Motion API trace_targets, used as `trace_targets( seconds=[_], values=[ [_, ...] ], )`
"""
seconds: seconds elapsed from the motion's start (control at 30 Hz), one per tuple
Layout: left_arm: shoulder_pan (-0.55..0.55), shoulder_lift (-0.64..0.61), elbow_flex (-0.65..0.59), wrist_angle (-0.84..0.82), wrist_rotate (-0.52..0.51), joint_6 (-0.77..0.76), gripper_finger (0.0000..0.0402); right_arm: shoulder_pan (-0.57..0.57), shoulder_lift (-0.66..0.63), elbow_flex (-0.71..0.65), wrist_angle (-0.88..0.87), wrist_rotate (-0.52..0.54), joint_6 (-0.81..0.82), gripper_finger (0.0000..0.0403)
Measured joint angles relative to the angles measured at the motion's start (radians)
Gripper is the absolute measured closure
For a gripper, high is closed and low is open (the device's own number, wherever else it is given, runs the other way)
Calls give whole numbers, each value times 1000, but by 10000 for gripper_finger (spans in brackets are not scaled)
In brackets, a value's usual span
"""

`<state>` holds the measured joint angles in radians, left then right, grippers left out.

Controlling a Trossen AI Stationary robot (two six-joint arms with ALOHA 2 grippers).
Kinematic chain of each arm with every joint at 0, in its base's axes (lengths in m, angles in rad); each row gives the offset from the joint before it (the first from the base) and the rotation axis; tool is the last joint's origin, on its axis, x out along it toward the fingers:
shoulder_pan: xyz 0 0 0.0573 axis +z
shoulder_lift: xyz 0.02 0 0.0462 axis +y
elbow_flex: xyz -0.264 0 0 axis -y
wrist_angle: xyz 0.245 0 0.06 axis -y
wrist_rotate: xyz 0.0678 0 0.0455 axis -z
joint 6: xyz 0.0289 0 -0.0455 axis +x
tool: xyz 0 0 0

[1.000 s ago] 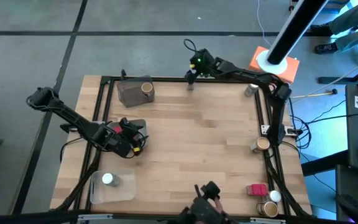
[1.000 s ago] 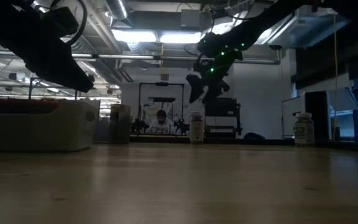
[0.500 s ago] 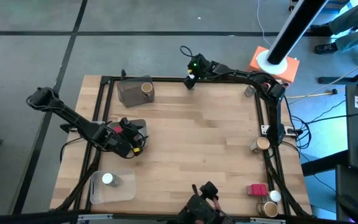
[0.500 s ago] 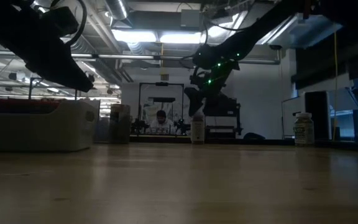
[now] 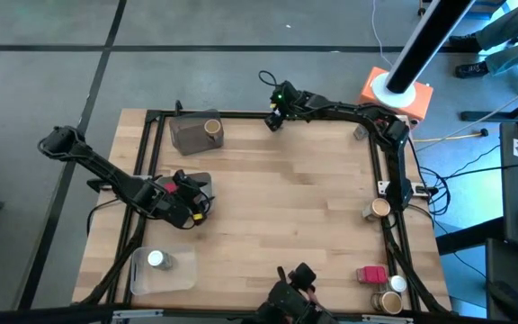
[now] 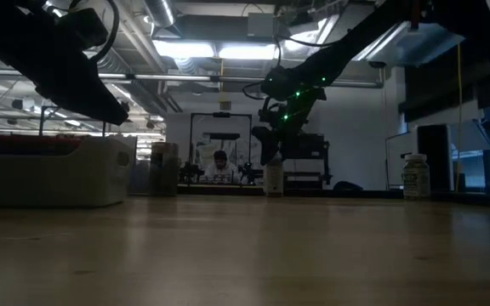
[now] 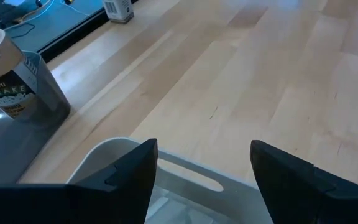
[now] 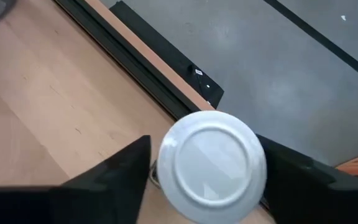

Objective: Sort spices by type
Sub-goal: Put the top left white seasoning bottle into the transparent bin

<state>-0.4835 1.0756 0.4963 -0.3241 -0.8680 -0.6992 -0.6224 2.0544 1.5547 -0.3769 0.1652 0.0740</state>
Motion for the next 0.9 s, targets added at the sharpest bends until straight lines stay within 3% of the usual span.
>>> trace_targets(
  seconds=[0.13,0.4,0.7,0.9],
  values=[
    [0,0,0,0,0,-5,160,2,-2,2,-2,0,-6,197],
    [0,0,0,29,-1,-2,160,79,-28,-2,-37,-1,-104,197],
    [-1,0,0,38,0,-49,160,255,-118,-1,-95,-2,-135,197],
    [-16,0,0,56,0,-51,160,384,-129,-1,-93,-76,-136,197]
  ],
)
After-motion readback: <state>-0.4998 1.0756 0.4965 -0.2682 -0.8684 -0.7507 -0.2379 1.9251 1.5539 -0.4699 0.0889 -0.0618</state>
